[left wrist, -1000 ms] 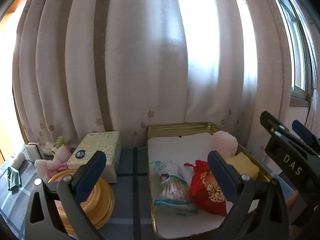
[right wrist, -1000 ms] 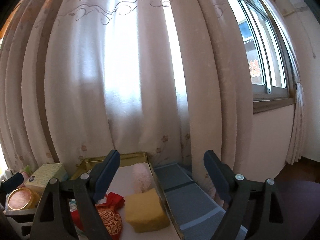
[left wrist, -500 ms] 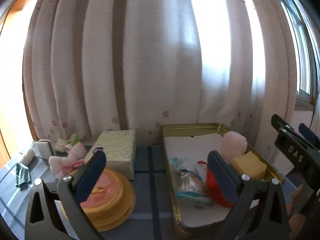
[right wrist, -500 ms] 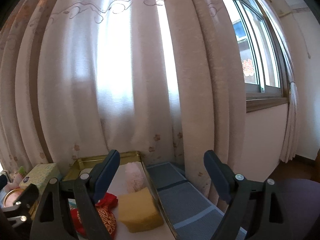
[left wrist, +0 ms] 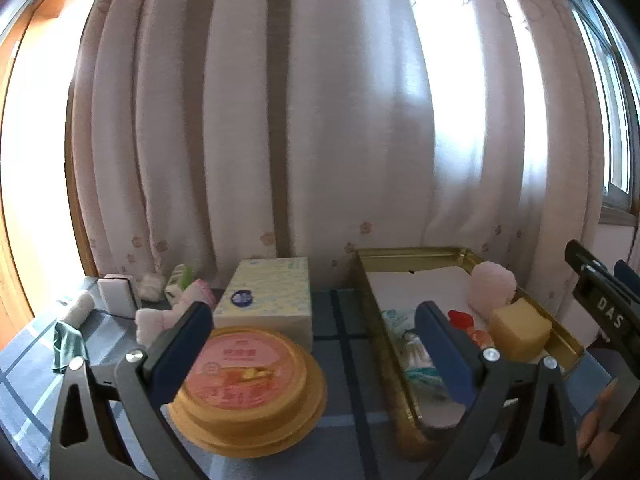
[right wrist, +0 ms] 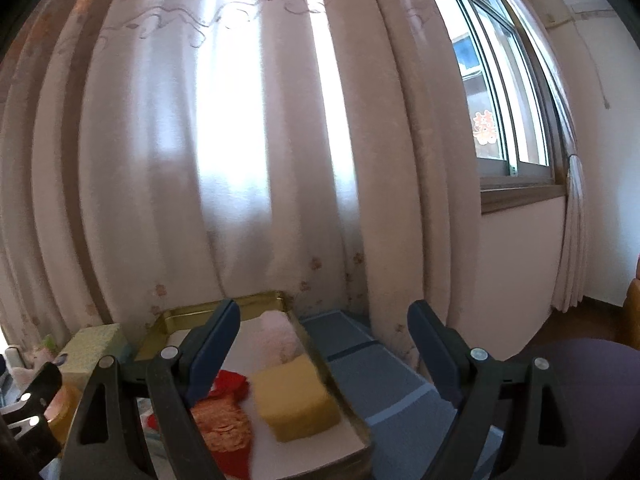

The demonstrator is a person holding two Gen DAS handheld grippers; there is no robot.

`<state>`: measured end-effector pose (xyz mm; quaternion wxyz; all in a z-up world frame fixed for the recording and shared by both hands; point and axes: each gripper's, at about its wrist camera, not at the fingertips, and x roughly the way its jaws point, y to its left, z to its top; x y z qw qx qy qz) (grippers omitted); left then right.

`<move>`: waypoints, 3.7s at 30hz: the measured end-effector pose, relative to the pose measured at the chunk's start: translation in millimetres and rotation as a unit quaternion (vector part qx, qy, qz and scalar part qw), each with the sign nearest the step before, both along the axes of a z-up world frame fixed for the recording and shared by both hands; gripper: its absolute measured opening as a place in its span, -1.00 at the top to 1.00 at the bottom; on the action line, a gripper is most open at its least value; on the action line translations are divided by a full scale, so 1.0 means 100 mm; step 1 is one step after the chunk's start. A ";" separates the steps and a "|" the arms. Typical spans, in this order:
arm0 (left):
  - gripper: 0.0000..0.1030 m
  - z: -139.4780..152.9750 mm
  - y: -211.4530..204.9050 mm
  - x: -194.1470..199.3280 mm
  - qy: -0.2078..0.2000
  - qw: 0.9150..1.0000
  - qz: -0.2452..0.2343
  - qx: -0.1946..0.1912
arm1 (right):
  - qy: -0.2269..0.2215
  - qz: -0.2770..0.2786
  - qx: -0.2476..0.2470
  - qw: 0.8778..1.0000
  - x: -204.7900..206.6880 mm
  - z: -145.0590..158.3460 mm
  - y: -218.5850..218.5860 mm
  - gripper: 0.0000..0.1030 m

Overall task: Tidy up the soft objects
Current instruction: 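Move both tools away from the tray toward the teal cloth and white roll, then grasp the teal cloth with the right gripper while the left grasps the white rolled towel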

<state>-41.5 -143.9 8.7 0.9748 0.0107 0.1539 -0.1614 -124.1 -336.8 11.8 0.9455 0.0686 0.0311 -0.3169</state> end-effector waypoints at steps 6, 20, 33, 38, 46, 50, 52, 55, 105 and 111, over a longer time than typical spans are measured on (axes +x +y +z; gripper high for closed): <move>-0.99 0.00 0.18 0.02 0.002 1.000 0.007 -0.002 | 0.004 0.023 0.002 1.000 0.04 -0.01 0.23 -0.70; -0.98 0.00 0.70 0.10 0.003 0.999 0.042 -0.014 | 0.011 0.081 -0.003 0.997 0.24 0.00 0.87 -0.70; -0.98 -0.03 1.29 0.27 0.020 0.995 0.080 -0.053 | 0.021 0.144 -0.015 0.989 0.47 0.00 1.49 -0.70; -0.97 -0.06 1.47 0.35 0.041 0.991 0.089 -0.088 | 0.026 0.160 -0.020 0.987 0.54 -0.01 1.67 -0.70; -0.97 -0.07 1.70 0.41 0.033 0.991 0.112 -0.071 | 0.038 0.185 -0.023 0.982 0.68 -0.03 1.91 -0.70; -0.97 -0.06 1.84 0.47 0.014 0.990 0.134 -0.037 | 0.051 0.202 -0.024 0.978 0.77 -0.05 2.10 -0.70; -0.97 -0.06 1.95 0.52 0.009 0.989 0.147 -0.024 | 0.059 0.212 -0.025 0.975 0.83 -0.06 2.22 -0.70; -0.97 -0.06 2.14 0.59 0.009 0.987 0.161 -0.014 | 0.069 0.230 -0.027 0.971 0.91 -0.08 2.39 -0.70; -0.97 -0.30 3.26 1.33 0.126 0.944 0.304 0.021 | 0.196 0.425 0.049 0.882 2.02 -0.31 3.18 0.83; -0.92 -0.28 3.01 1.59 0.148 0.962 0.230 0.014 | 0.142 0.390 0.022 0.909 1.85 -0.16 2.97 0.82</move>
